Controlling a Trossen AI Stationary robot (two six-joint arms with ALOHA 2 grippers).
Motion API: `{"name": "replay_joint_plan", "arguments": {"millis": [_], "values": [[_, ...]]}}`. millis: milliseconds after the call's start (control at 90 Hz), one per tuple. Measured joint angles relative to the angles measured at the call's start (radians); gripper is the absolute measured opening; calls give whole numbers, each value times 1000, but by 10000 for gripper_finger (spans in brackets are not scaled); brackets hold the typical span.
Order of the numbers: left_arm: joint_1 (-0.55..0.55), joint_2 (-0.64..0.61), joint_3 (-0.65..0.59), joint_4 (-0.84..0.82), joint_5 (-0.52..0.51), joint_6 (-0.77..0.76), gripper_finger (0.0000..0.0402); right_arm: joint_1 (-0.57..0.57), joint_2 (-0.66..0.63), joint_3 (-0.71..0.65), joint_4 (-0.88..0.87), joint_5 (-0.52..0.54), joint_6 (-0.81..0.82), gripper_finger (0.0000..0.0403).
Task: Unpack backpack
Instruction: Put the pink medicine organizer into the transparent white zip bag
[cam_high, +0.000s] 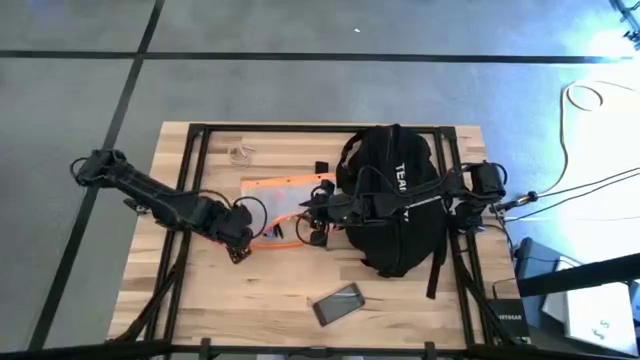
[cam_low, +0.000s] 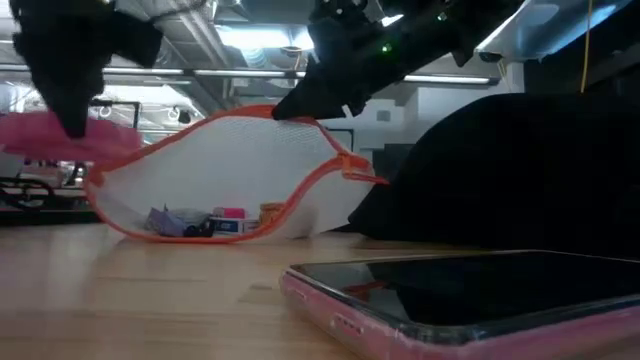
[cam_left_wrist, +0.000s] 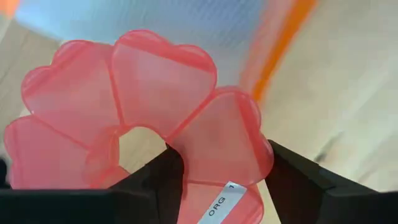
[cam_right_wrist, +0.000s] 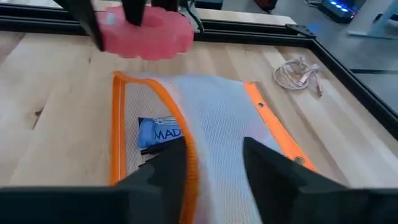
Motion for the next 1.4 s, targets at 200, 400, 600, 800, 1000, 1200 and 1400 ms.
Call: {"name": "replay_joint_plan", "arguments": {"millis": [200,400,600,800,1000,1200,1400], "values": [[-60,-1,29,126,-45,-17,178,0,0,0,20,-9,0,245],[-112,0,28,519,-72,223,179,0,0,0,96,-15,0,325],[-128,49,0,728,-101,394,179,0,0,0,93,-15,5,364],[-125,170,-12,749,17,442,179,16,-7,0,55,43,9,365],[-123,304,-12,835,75,559,179,56,-47,0,60,201,-74,365],[-80,385,-12,854,51,598,179,59,-78,0,17,29,-90,365],[-39,392,-12,855,34,593,179,127,-81,0,-116,-99,-196,364]]}}
